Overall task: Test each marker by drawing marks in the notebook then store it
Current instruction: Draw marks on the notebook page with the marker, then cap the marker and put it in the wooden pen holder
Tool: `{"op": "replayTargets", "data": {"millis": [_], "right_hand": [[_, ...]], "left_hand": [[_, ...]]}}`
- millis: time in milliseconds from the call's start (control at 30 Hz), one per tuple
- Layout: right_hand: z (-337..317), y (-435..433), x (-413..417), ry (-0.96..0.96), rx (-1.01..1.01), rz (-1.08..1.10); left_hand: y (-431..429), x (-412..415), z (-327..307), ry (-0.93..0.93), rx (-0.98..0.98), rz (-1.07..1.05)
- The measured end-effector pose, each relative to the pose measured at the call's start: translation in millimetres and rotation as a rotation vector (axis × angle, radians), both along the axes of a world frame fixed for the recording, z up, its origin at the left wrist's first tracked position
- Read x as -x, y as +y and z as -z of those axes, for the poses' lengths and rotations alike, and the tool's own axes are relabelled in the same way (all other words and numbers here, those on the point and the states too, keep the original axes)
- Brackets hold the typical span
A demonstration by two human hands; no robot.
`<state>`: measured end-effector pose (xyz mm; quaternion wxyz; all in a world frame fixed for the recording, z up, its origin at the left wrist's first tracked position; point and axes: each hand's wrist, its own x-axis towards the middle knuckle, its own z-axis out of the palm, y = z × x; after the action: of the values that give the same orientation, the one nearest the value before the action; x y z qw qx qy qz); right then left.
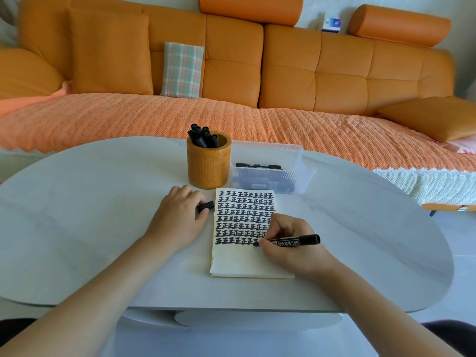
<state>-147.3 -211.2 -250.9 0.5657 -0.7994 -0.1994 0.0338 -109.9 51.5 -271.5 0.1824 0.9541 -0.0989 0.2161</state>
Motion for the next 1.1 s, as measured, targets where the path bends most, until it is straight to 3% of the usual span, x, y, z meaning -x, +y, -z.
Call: {"op": "replayTargets", "data": {"millis": [300, 433, 600, 833, 900, 1000, 1100], "right_hand": [[-7, -3, -3, 0.052, -0.150, 0.079], [-12, 0, -10, 0.051, -0.218, 0.108], [-21, -4, -26, -0.142, -0.028, 0.083], [-39, -1, -36, 0.138, -0.166, -0.032], [-40, -2, -37, 0.056, -0.048, -0.023], [-38, -2, -38, -0.128, 0.306, 0.105], [-37, -1, -36, -0.248, 0.436, 0.153]], "left_hand": [[0, 0, -4, 0.015, 0.031, 0.002], [-3, 1, -16, -0.089, 0.107, -0.001], [-15, 6, -28, -0.158, 0.184, 0.145], [-26, 9, -28, -0.117, 0.223, 0.233], [-26, 9, -28, -0.108, 0.232, 0.240], [-28, 9, -29, -0.106, 0.241, 0.242], [-28, 8, -29, -0.093, 0.245, 0.243]]}}
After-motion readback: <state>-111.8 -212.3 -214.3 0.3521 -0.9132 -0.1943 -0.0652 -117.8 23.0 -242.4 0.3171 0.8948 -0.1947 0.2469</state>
